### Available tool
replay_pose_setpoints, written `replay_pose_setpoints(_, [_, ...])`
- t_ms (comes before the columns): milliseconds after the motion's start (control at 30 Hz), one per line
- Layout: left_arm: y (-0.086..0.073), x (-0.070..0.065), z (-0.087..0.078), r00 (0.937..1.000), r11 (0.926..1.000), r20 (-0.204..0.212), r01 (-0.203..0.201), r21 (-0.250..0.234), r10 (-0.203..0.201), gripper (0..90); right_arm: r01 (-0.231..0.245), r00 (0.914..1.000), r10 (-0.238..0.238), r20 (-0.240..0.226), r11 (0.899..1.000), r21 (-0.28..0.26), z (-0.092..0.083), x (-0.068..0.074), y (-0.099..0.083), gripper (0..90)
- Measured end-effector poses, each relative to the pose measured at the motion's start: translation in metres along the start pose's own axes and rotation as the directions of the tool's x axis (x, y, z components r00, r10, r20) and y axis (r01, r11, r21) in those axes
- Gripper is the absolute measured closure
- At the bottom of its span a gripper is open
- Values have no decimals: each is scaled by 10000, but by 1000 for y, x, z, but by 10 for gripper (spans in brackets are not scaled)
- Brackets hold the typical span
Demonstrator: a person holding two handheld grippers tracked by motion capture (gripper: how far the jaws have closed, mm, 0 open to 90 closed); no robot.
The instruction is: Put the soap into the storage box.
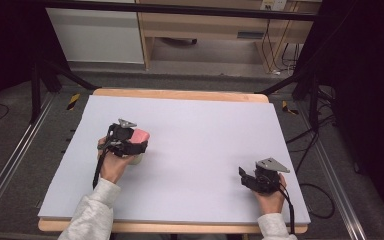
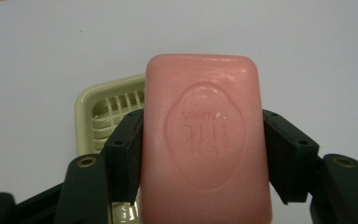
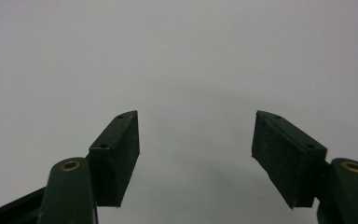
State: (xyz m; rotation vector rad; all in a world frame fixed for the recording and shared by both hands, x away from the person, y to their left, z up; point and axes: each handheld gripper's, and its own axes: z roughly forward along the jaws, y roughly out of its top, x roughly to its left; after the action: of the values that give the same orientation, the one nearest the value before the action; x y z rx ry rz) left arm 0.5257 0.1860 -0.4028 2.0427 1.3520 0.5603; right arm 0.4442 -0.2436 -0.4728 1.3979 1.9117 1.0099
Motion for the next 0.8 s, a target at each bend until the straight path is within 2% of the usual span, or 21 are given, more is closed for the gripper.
replay_pose_setpoints(333, [-2,18,9,9988,9993,-299,386,-19,-386,369,14,10000,-14,20,10000,-4,1,0,0,322])
replay_pose_setpoints(800, [-11,30,23,9958,9966,-403,818,-33,-819,368,23,10000,-23,14,10000,4,1,0,0,321])
